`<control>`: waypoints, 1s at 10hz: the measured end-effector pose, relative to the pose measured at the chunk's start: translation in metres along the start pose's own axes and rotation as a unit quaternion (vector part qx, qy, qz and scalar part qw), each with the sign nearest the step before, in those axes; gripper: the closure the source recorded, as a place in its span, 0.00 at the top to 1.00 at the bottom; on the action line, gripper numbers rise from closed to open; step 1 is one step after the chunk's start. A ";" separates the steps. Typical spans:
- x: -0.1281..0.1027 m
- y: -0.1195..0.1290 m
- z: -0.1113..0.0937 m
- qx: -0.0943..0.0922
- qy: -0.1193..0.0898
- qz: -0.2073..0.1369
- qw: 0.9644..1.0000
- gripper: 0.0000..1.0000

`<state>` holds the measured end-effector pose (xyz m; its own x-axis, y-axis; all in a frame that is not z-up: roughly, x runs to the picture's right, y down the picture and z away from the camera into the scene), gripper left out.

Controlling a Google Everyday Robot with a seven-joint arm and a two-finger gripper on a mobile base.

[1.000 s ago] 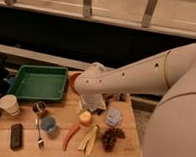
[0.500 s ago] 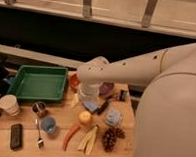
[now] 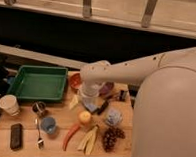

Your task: Place apple in metal cup

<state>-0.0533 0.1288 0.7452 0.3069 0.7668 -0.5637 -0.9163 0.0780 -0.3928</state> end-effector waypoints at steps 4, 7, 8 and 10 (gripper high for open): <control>0.004 0.001 0.031 0.001 0.009 0.014 1.000 0.80; 0.004 0.001 0.033 0.005 0.008 0.019 1.000 0.80; 0.004 0.001 0.033 0.007 0.008 0.019 1.000 0.80; 0.002 -0.006 0.040 0.013 0.015 0.033 0.999 0.80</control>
<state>-0.0573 0.1552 0.7759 0.2536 0.7513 -0.6093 -0.9408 0.0453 -0.3358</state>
